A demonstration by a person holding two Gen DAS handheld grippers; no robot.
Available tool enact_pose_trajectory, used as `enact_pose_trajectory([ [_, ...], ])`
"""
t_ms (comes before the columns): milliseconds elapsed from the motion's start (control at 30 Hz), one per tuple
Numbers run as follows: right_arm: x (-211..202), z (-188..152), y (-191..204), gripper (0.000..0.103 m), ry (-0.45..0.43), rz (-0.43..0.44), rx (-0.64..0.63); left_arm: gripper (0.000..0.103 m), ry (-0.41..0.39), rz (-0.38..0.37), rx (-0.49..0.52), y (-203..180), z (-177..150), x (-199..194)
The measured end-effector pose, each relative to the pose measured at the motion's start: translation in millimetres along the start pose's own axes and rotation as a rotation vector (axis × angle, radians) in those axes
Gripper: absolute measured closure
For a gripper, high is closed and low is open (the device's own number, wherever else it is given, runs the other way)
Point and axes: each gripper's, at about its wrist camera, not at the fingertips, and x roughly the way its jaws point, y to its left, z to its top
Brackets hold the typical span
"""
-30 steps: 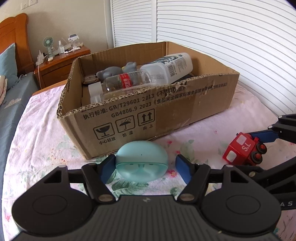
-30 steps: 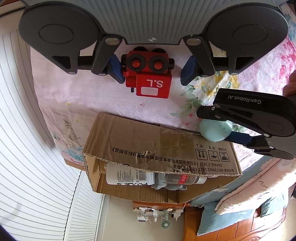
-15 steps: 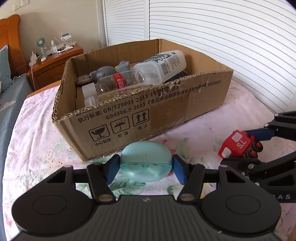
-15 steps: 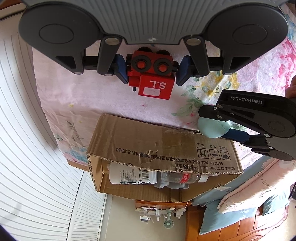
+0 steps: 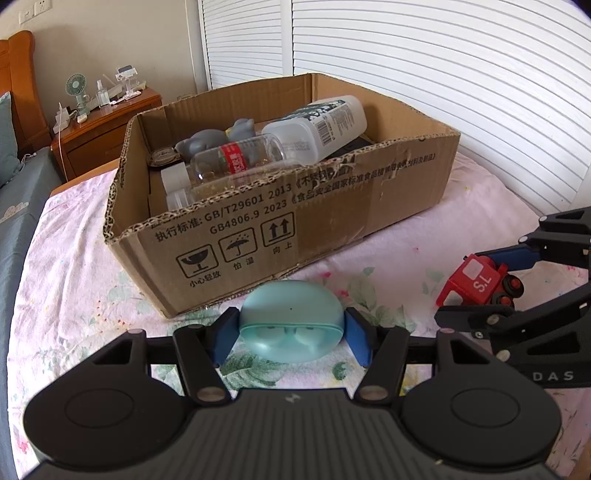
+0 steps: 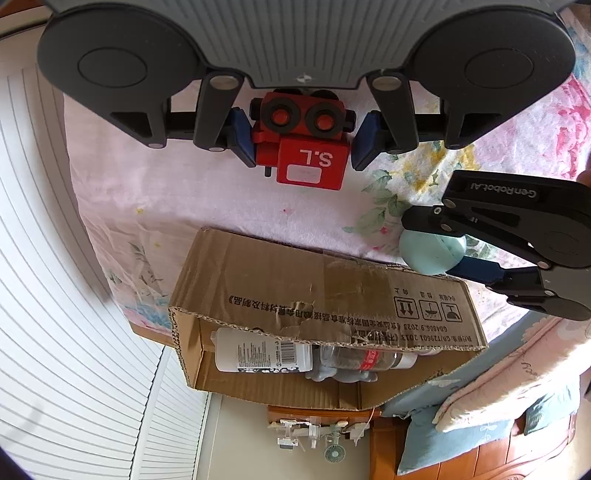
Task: Organize rigid objects
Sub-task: 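Grasp the teal oval case with the left tool while the right tool grasps the red S.L train, then carry the teal case into the box and open the left tool while the right tool drops the train there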
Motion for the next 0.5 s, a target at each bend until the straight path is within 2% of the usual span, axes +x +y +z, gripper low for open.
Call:
enact_pose_trajectory([
  [500, -22.6, 3.2, -1.4, 0.047, -0.029, 0.005, -0.108, 0.043, 0.008, -0.048, 0.049, -0.3, 1.1, -20.7],
])
